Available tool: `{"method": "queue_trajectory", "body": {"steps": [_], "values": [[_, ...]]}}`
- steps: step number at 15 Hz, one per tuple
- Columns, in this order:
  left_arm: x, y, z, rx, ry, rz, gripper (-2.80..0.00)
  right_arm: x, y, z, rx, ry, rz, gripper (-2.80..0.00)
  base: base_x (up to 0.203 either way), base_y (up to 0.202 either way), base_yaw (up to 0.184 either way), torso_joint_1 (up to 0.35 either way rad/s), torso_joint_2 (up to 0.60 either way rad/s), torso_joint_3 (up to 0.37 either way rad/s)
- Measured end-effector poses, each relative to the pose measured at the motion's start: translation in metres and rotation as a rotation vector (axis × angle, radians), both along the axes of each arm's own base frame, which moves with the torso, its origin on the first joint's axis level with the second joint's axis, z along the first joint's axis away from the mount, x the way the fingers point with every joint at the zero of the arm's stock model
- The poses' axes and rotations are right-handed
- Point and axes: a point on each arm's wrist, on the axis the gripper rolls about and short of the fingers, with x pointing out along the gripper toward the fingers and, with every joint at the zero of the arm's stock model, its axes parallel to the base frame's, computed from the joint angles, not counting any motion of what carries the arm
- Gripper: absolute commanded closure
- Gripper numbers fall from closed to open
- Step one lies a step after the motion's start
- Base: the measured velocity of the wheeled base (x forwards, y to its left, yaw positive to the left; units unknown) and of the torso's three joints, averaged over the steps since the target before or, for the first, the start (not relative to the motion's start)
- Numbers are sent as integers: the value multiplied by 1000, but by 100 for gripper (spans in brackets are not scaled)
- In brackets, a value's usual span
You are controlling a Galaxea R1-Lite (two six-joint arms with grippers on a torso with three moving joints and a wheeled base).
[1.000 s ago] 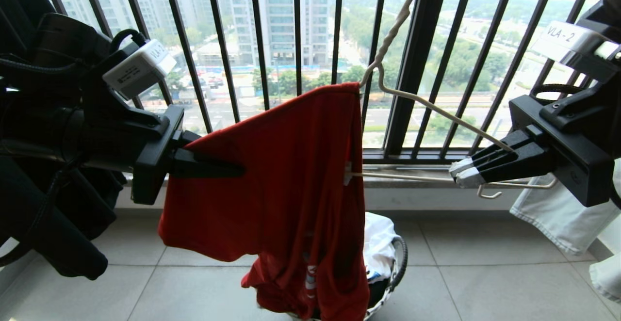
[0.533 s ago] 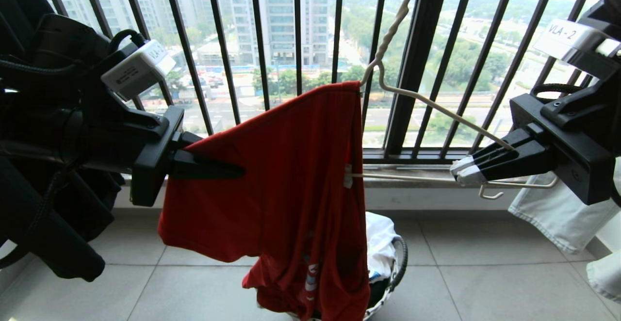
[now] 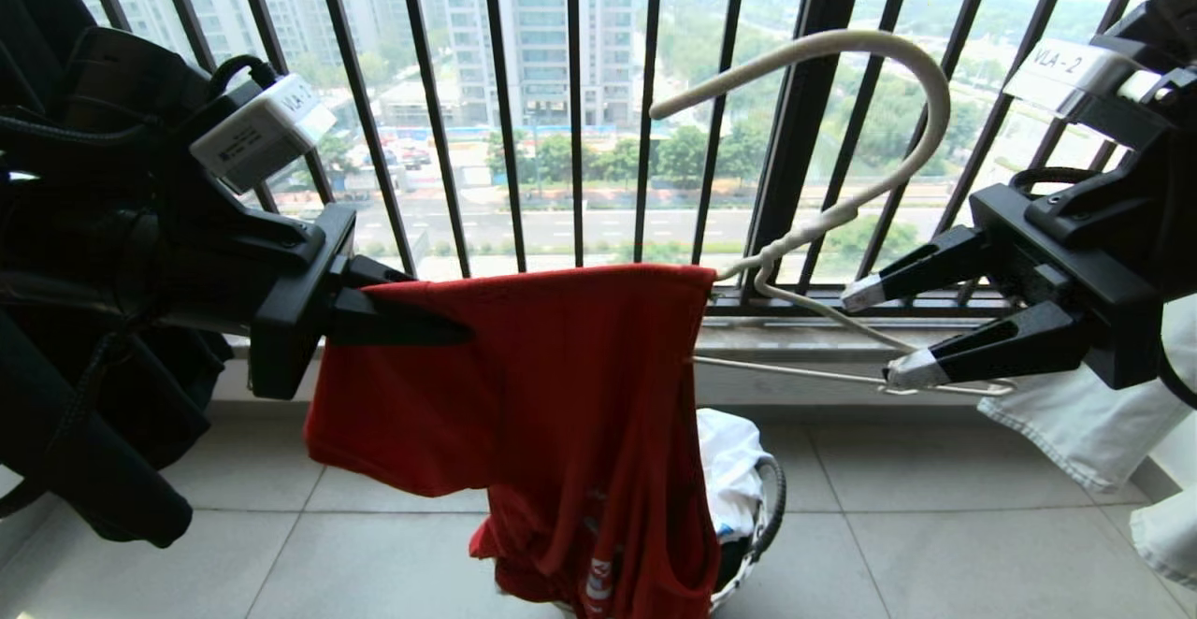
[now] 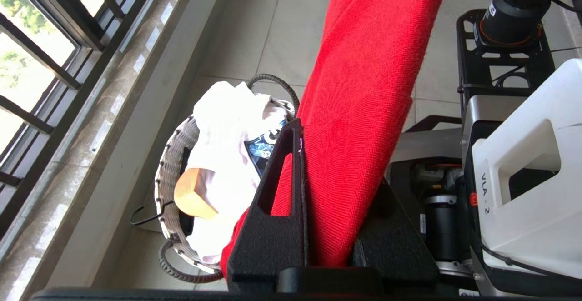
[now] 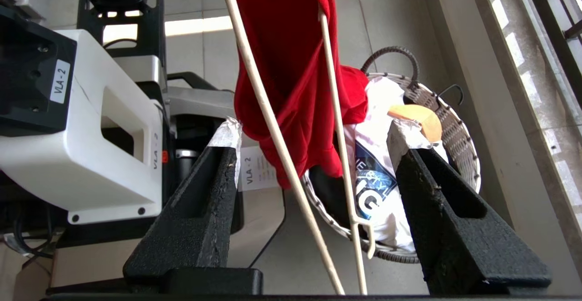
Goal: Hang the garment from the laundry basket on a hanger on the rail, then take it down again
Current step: Hang the clothes on the clothes rack
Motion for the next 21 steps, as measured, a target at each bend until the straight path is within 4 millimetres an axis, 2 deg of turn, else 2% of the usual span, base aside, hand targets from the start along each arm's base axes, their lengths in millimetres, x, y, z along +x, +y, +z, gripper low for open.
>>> {"method": "queue_trajectory", "body": {"steps": [4, 8, 12, 15, 18, 19, 21], "values": [[6, 10, -1, -14, 40, 45, 0, 5, -5, -3, 0, 21, -30, -280, 0, 0, 0, 0, 0, 0], [14, 16, 0, -76, 182, 85, 0, 16, -12, -8, 7, 53, -69, -280, 0, 0, 0, 0, 0, 0], [19, 30, 3, -127, 242, 110, 0, 23, -24, -3, 66, 104, -134, -280, 0, 0, 0, 0, 0, 0], [20, 39, 0, -145, 278, 140, 0, 20, -42, 7, 133, 150, -223, -280, 0, 0, 0, 0, 0, 0], [18, 46, 3, -180, 290, 127, 0, 7, -63, 11, 184, 214, -334, -280, 0, 0, 0, 0, 0, 0], [18, 47, 4, -181, 287, 132, 0, 1, -67, 9, 194, 247, -364, 0, 0, 0, 0, 0, 0, 0], [18, 49, 3, -182, 290, 138, 0, -9, -71, -1, 211, 333, -411, 0, 0, 0, 0, 0, 0, 0]]}}
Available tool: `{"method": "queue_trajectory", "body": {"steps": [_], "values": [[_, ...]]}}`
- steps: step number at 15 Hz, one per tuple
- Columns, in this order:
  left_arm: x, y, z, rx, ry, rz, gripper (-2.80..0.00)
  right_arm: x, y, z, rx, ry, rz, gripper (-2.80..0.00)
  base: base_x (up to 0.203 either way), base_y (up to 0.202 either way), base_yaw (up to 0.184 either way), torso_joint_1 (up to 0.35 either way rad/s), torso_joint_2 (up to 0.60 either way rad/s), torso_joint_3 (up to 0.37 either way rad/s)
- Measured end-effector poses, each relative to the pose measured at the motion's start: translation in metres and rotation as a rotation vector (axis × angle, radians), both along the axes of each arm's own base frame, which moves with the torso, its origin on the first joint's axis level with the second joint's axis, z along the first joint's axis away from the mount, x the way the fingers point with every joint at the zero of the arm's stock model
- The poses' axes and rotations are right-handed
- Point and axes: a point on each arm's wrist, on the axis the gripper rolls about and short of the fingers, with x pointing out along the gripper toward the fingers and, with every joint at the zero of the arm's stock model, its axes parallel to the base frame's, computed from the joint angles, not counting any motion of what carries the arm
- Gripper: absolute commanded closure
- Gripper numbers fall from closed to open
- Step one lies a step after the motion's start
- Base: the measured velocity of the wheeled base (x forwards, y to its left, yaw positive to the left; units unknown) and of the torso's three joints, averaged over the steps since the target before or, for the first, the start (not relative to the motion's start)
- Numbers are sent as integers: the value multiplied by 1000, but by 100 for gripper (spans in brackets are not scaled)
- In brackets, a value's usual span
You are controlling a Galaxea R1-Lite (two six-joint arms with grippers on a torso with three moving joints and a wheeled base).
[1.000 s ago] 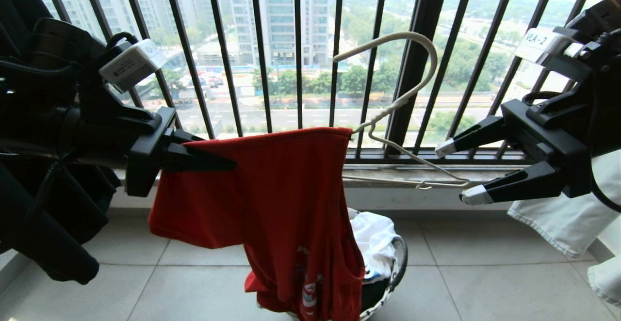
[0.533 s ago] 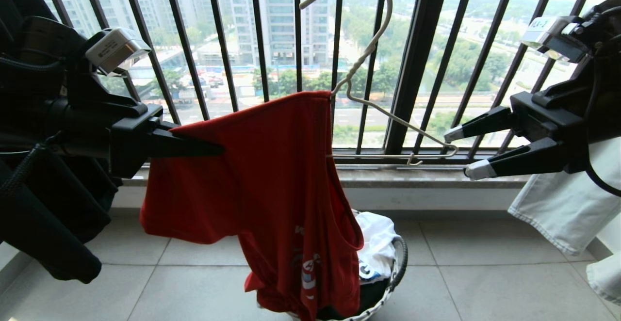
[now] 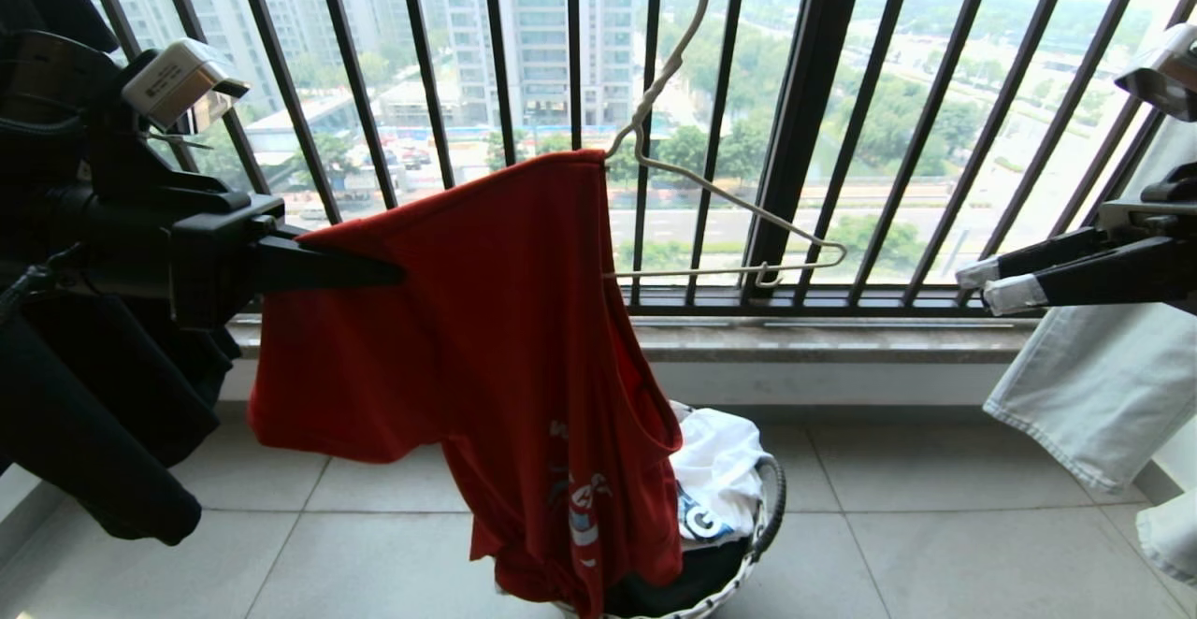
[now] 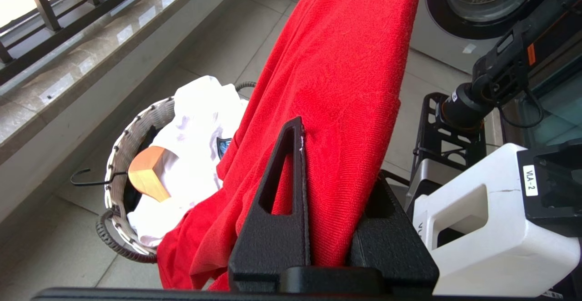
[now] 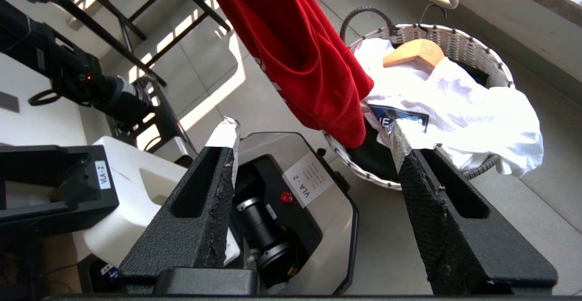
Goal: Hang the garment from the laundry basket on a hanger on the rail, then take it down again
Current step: Hang the clothes on the clothes rack
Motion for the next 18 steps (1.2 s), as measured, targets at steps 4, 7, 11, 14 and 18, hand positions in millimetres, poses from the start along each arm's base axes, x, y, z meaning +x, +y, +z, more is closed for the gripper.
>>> {"method": "queue_trajectory", "body": {"steps": [4, 7, 11, 14, 18], "values": [[2, 2, -1, -1, 2, 6, 0, -1, 2, -26, 12, 33, -1, 0, 0, 0, 0, 0, 0, 0], [2, 2, 0, -1, 0, 7, 0, 12, 10, -48, 16, 57, 40, 0, 0, 0, 0, 0, 0, 0], [0, 3, 2, -4, 1, 12, 0, 43, 28, -76, 40, 117, 97, 0, 0, 0, 0, 0, 0, 0], [-1, 5, 4, -10, -7, 10, 0, 64, 48, -86, 113, 234, 86, -280, 0, 0, 0, 0, 0, 0], [0, 14, 6, -53, -15, -11, 0, 83, 86, -103, 192, 349, 8, -280, 0, 0, 0, 0, 0, 0]]}}
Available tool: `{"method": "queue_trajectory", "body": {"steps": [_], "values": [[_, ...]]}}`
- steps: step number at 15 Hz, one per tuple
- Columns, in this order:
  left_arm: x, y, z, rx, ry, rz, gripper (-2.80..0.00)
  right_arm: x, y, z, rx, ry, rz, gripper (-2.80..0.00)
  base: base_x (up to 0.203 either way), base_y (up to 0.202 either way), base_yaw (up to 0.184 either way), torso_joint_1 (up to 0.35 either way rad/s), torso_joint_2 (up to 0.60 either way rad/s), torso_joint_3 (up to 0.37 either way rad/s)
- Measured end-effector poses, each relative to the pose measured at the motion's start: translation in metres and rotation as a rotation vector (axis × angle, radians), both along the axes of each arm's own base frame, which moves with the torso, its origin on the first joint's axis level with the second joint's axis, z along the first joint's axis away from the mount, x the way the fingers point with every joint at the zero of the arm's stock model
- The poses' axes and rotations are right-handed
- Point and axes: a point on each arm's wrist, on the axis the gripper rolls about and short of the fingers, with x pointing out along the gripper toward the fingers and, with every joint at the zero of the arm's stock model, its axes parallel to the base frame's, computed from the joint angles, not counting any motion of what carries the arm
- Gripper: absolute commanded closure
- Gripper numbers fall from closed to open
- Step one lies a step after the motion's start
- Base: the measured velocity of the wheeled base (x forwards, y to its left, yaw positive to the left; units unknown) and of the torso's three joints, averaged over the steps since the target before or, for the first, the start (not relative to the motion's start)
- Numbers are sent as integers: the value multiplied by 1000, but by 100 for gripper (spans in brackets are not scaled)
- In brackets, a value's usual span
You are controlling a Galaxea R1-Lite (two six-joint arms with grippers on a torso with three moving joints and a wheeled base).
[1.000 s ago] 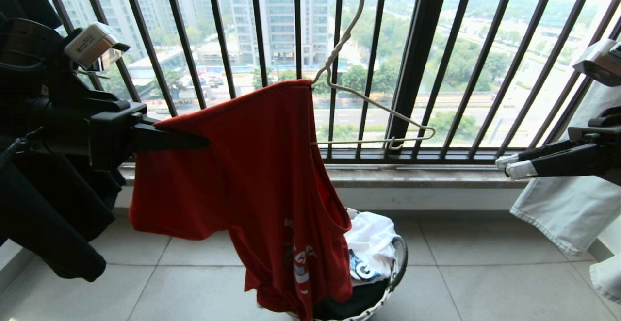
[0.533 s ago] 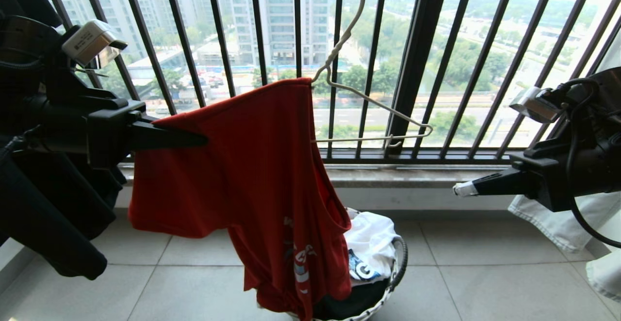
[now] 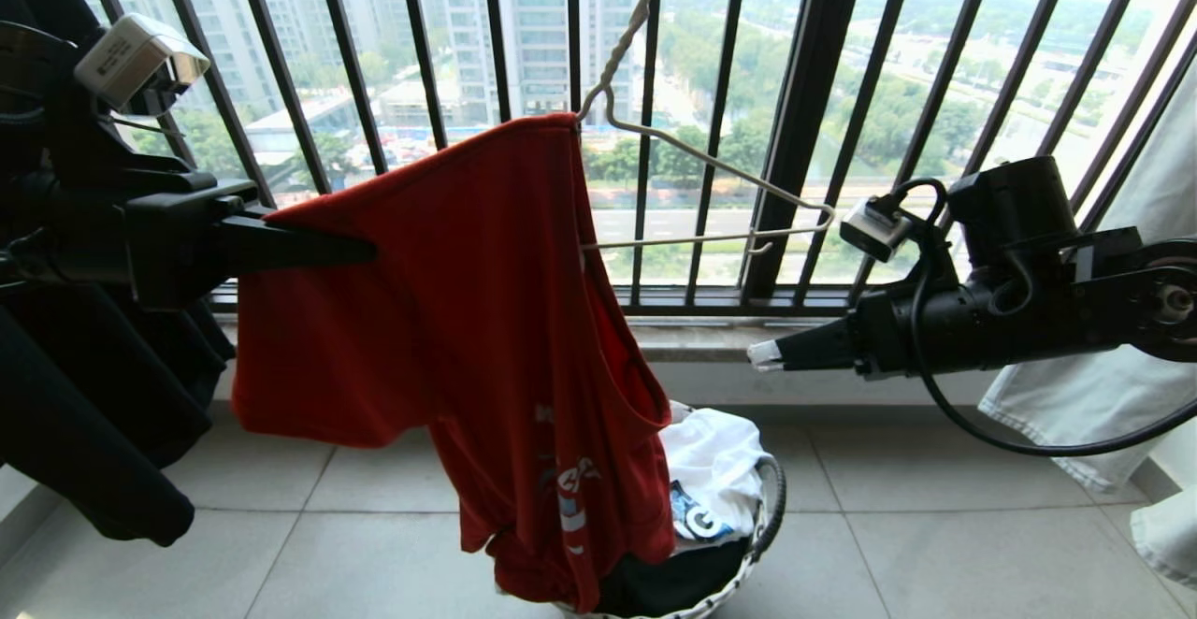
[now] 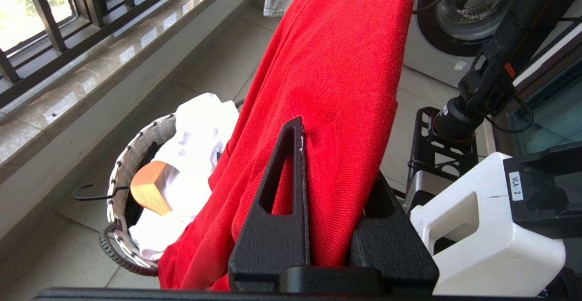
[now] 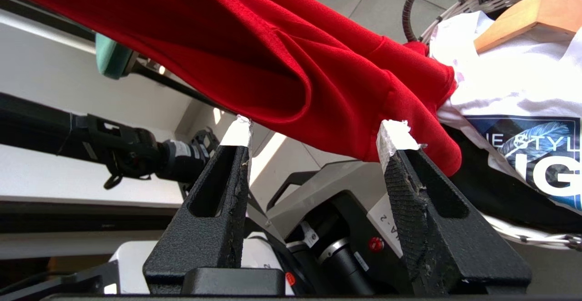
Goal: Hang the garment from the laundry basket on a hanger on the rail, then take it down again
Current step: Hang the clothes on the clothes rack
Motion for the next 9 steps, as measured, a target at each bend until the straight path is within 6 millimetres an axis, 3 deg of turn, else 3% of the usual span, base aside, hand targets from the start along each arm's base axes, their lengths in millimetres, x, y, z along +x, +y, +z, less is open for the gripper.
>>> {"method": "queue_trajectory", "body": {"steps": [4, 9], "values": [[0, 2, 0, -1, -2, 8, 0, 6, 45, -24, -29, -24, -169, -280, 0, 0, 0, 0, 0, 0], [0, 3, 1, 0, -4, 9, 0, 7, 59, -42, -62, 12, -174, -280, 0, 0, 0, 0, 0, 0]]}}
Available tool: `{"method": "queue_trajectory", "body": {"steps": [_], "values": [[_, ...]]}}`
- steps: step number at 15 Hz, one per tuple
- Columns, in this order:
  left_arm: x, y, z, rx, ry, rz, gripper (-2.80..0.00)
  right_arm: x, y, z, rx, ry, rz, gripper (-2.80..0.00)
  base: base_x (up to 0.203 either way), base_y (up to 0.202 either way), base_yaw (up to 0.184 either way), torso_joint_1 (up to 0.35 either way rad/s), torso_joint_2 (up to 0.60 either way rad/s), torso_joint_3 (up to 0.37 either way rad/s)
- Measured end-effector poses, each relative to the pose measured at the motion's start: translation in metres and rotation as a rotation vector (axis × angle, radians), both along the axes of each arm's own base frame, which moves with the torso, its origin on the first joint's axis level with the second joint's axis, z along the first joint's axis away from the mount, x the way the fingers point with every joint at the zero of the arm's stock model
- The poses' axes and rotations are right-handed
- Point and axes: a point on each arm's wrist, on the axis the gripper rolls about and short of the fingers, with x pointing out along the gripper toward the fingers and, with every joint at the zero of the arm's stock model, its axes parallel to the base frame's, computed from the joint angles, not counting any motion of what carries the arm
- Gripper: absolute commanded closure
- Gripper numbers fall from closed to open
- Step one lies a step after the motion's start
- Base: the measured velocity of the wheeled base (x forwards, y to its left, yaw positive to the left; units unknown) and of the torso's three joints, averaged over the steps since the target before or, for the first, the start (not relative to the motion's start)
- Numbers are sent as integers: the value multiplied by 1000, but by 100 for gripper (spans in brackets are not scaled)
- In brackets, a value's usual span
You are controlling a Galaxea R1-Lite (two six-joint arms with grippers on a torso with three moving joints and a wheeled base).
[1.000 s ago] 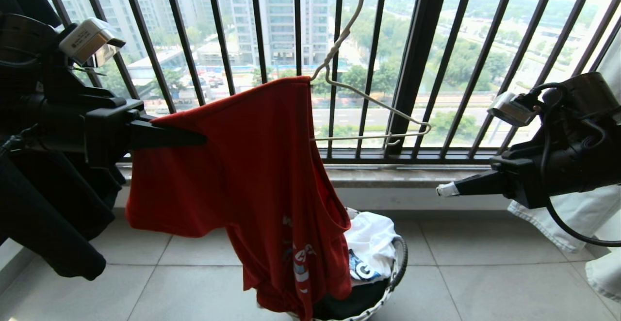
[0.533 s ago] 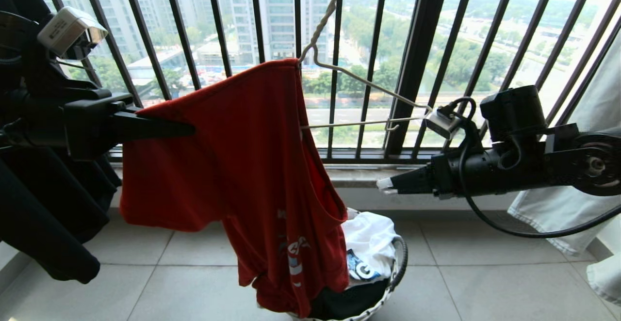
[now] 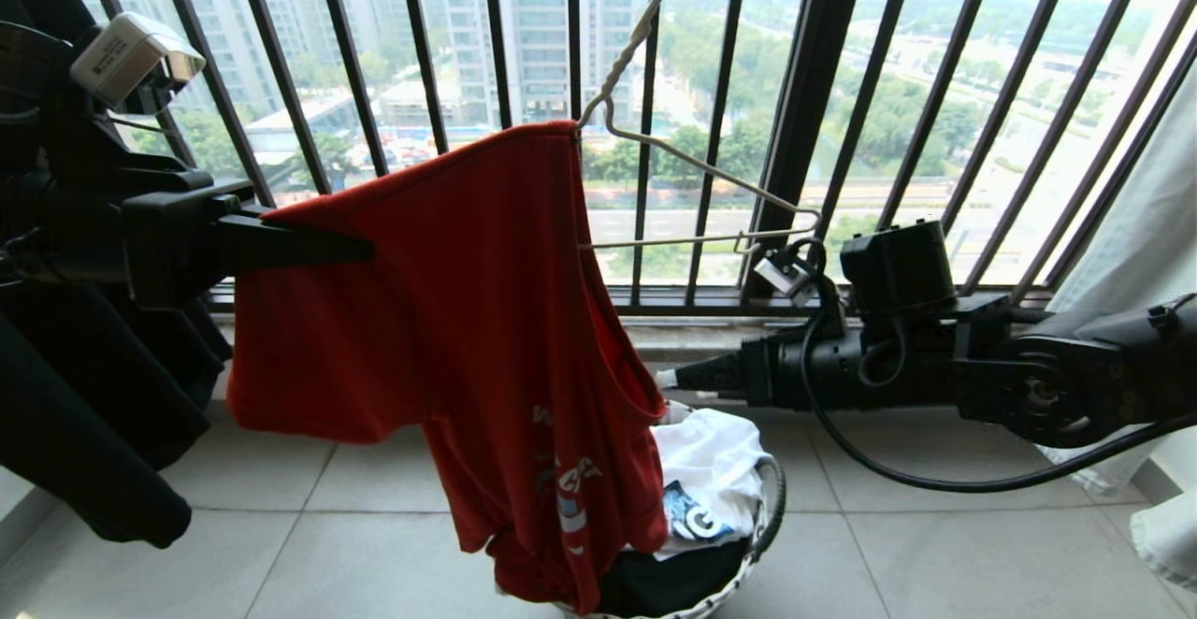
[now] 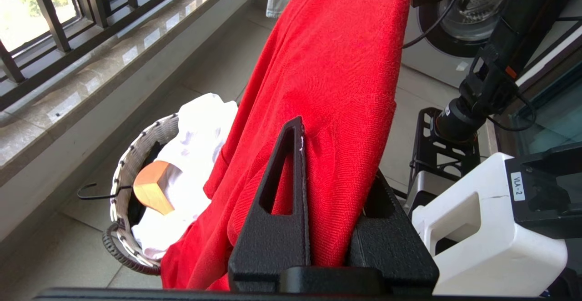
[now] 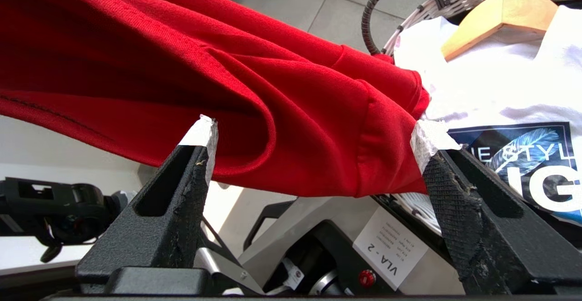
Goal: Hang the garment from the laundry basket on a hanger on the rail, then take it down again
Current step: Hang the clothes on the clothes rack
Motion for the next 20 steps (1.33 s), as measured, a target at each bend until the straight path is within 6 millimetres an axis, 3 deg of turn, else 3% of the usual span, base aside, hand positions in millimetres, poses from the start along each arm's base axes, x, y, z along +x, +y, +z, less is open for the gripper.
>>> {"method": "queue_trajectory", "body": {"steps": [9, 10, 20], "values": [[-1, 1, 0, 0, -2, 4, 0, -3, 16, -10, -12, 29, 40, -278, 0, 0, 0, 0, 0, 0], [-1, 1, 0, 0, -2, 4, 0, -4, 17, -10, -13, 30, 42, 0, 0, 0, 0, 0, 0, 0], [-2, 2, 1, -1, -5, 6, 0, -1, 27, -13, -17, 37, -25, 0, 0, 0, 0, 0, 0, 0]]}}
